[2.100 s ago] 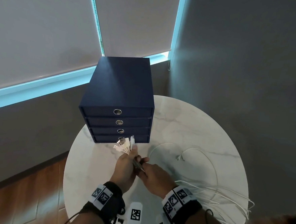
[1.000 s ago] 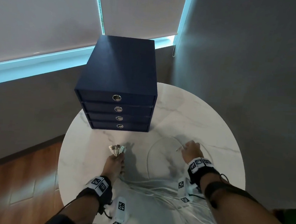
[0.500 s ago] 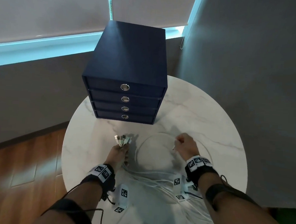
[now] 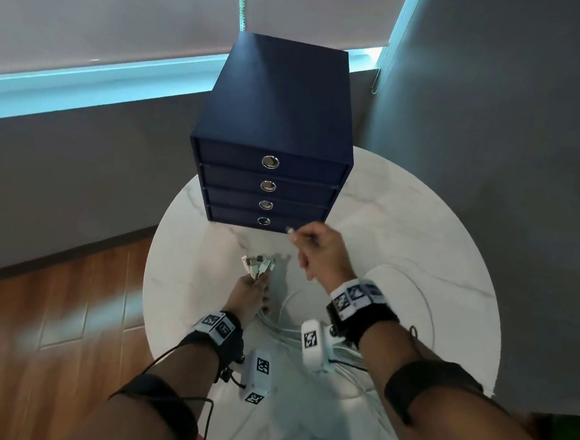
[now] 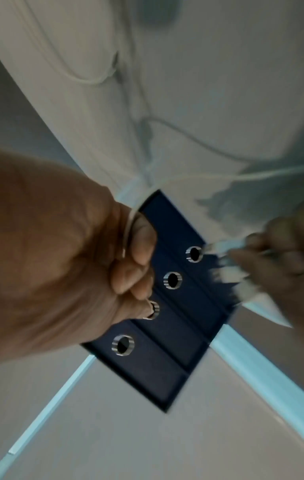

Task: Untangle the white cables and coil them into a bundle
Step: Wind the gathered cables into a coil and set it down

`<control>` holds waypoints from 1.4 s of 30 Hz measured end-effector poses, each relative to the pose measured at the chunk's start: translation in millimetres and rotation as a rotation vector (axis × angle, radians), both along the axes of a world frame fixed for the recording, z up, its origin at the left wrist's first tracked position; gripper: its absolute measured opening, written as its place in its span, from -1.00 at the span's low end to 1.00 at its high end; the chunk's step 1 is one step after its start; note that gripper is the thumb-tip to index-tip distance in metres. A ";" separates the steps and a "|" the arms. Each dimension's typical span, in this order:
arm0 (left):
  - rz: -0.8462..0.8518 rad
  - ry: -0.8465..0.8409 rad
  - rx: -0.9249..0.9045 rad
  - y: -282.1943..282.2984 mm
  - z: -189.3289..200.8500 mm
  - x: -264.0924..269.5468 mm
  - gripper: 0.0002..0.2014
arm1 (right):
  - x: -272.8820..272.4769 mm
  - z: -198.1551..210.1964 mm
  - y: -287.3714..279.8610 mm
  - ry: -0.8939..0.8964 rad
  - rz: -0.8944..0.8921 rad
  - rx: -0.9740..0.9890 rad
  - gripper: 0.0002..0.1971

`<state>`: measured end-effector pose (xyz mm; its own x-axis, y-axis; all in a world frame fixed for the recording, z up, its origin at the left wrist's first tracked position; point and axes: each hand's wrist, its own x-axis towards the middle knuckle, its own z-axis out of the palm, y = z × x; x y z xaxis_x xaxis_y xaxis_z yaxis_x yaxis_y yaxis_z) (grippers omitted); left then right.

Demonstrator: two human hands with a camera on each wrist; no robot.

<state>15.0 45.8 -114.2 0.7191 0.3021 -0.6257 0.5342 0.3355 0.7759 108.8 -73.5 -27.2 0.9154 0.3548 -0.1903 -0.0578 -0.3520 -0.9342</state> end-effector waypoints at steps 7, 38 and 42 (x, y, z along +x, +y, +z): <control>0.059 -0.164 -0.133 -0.3 22.4 -5.5 -0.62 | -38.2 -31.1 23.9 -0.081 0.104 -0.249 -0.77; 0.368 -0.328 -0.276 6.8 59.7 7.7 -0.60 | 56.9 51.0 -289.8 -0.177 -0.356 -0.673 -0.96; 0.363 -0.314 -0.267 6.6 59.0 9.6 -0.61 | 57.3 64.3 -318.6 -0.152 -0.496 -0.809 -0.93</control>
